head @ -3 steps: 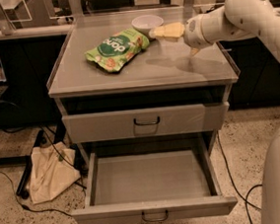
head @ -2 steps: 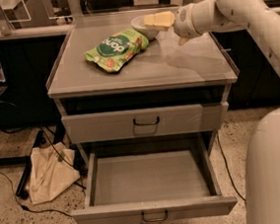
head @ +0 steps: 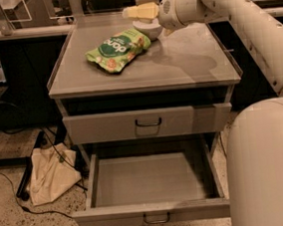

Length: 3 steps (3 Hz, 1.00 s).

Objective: Place green rice chip bag into middle drawer

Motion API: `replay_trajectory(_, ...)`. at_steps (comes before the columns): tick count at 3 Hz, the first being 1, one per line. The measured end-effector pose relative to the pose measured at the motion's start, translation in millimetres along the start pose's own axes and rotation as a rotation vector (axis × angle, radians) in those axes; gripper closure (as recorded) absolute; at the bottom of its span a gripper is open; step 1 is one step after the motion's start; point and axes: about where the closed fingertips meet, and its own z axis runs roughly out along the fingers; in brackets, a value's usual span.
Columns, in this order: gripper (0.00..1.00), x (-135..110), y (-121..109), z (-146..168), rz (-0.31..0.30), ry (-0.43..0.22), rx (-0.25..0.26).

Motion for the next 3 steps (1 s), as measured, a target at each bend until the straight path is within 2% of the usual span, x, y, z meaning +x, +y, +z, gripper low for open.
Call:
replay_trajectory(1, 0.0, 7.5, 1.4, 36.0, -0.087, -0.005, 0.132)
replay_trajectory(2, 0.0, 20.1, -4.0, 57.5, -0.13, -0.009, 0.213)
replay_trajectory(3, 0.0, 30.5, -7.7, 73.2, -0.137, -0.002, 0.242)
